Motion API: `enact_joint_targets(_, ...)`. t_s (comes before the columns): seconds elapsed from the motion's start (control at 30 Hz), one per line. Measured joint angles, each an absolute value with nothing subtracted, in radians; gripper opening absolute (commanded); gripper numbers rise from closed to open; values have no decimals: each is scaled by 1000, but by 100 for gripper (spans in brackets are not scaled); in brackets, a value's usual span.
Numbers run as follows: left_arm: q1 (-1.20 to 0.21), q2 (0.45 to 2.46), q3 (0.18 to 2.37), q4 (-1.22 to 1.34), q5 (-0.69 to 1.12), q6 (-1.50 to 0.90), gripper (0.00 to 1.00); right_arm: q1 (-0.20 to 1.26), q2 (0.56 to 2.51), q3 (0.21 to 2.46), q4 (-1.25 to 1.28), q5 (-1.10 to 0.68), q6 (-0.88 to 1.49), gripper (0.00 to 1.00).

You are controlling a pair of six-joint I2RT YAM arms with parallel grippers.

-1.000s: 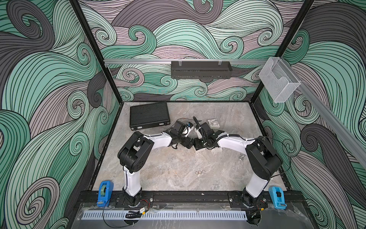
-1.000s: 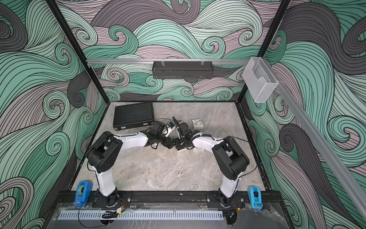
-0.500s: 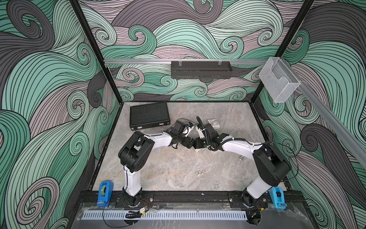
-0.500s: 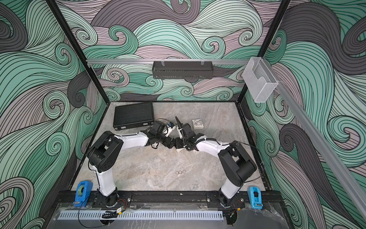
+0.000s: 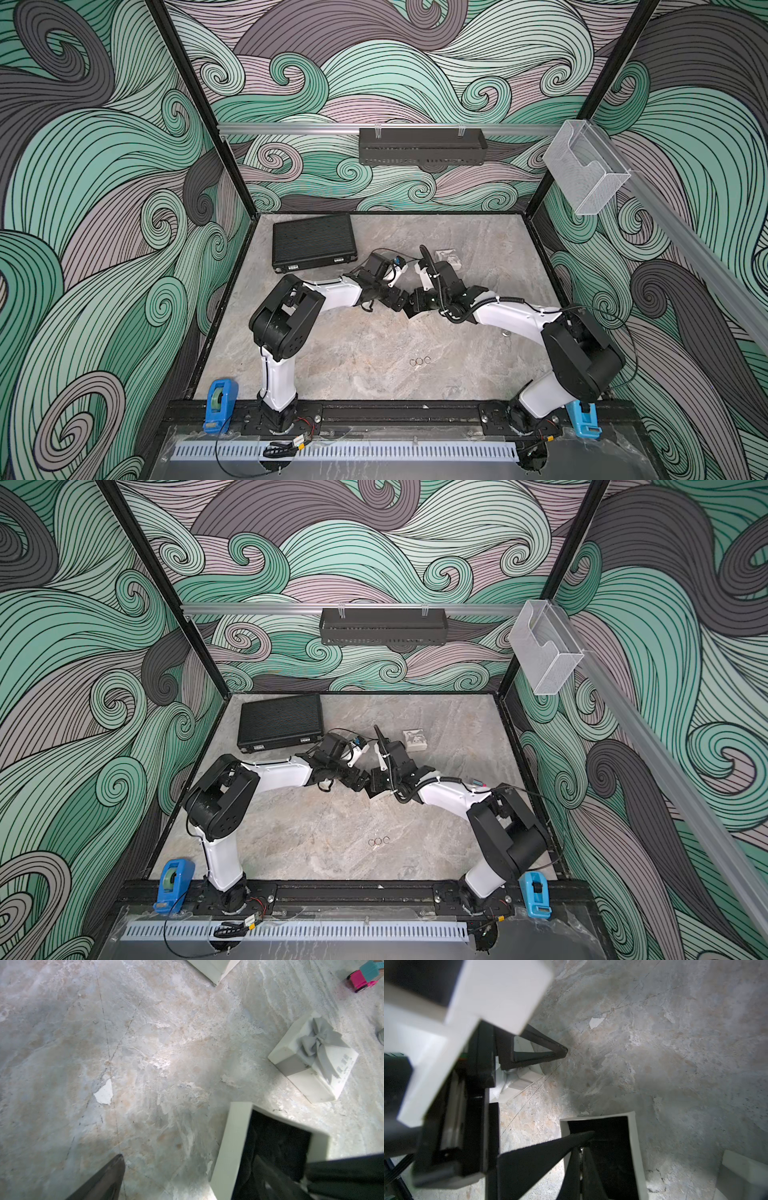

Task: Take the rings out of the lift-off lid box
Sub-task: Take out the ring from the jewelry box, then place the ring at the center of the board.

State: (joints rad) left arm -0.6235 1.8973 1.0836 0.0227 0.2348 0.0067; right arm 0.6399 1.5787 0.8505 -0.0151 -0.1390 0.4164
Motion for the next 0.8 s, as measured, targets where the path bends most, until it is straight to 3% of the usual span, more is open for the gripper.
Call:
enact_joint_targets(0.3, -624, 1904, 1095, 17, 241, 7, 96, 635, 1492, 775, 19, -143, 433, 0)
enact_joint_targets(0.63, -624, 1799, 1095, -22, 239, 20, 96, 635, 1026, 561, -149, -162, 487, 0)
enact_joint_targets(0.8, -624, 1684, 1093, -34, 226, 30, 97, 635, 897, 430, -213, -184, 550, 0)
